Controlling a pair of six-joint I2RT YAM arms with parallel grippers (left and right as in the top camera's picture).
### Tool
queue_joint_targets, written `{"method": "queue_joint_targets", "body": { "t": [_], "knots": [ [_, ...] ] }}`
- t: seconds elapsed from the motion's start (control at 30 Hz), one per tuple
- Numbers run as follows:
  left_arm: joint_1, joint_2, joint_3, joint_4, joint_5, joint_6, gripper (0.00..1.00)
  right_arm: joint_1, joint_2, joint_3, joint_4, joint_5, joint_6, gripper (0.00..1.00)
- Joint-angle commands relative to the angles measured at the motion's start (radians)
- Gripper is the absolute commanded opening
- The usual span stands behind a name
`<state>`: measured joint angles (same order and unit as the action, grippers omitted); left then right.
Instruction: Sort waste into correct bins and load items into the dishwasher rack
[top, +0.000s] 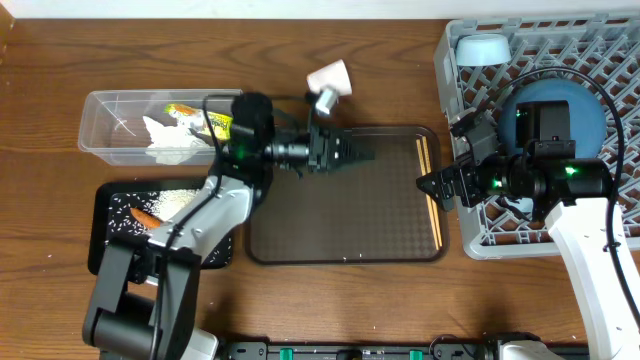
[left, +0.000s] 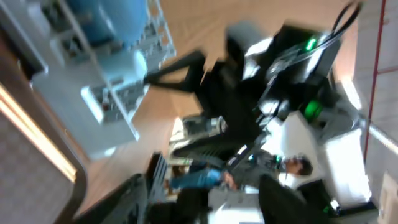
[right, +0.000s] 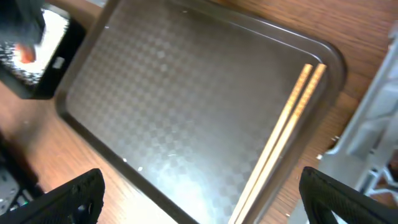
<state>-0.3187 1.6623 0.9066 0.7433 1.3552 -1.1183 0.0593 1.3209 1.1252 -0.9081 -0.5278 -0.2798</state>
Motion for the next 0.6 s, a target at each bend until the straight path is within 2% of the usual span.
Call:
{"method": "queue_joint_targets", "body": {
  "t": [0.0,0.07,0.17,0.27,0.37,0.43,0.57],
  "knots": [
    [0.015,-0.004,0.082,0.000,-0.074,-0.032,0.84,-0.004,-0.014,0.019,-0.001,0.049,0.006,0.99],
    [0.022,-0.004,0.121,-0.032,-0.116,-0.028,0.92,-0.004,-0.014,0.019,-0.001,0.054,0.006,0.99],
    [0.045,-0.004,0.201,-0.198,-0.216,0.050,0.95,-0.004,-0.014,0.019,-0.001,0.054,0.006,0.99],
    [0.063,-0.004,0.291,-0.508,-0.401,0.224,0.98,-0.004,-0.014,0.019,-0.001,0.054,0.006,0.99],
    [0.063,-0.004,0.356,-0.820,-0.704,0.387,0.99,-0.004,-0.014,0.019,-0.001,0.054,0.006,0.99],
    [0.050,-0.003,0.358,-0.890,-0.855,0.437,0.99,-0.004,-0.014,0.019,-0.001,0.054,0.006,0.99],
    [0.002,-0.002,0.358,-0.917,-1.007,0.528,0.98,-0.004,-0.014,0.019,-0.001,0.054,0.006,0.99]
  ]
}}
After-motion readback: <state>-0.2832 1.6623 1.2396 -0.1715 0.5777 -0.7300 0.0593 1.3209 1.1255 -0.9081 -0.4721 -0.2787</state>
